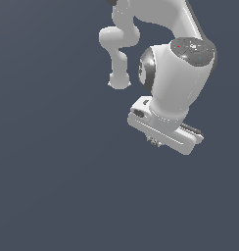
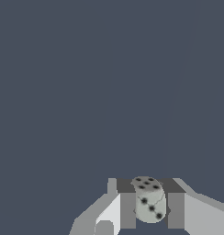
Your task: Pick up the object and move it to a goal position.
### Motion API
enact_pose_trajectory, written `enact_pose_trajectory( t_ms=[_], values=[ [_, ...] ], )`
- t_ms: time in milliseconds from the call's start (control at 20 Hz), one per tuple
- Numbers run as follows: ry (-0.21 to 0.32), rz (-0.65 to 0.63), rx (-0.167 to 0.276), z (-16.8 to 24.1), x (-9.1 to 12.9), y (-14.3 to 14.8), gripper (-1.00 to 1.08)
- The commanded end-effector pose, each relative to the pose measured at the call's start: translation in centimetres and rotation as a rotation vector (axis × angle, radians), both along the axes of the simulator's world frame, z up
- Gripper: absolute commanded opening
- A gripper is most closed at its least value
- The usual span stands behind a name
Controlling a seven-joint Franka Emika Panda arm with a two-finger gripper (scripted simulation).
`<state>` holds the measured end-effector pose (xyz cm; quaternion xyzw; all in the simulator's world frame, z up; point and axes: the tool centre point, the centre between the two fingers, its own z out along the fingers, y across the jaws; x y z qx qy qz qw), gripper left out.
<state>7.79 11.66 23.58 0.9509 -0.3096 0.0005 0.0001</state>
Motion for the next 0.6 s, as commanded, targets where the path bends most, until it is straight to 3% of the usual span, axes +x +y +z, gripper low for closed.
enact_pose_trajectory(
  t_ms=[0, 550],
  values=[
    [0.001, 0.0, 0.0, 0.7, 0.7, 0.5, -1.0],
    [0.001, 0.0, 0.0, 2.2, 2.0, 1.4, -1.0]
  ],
)
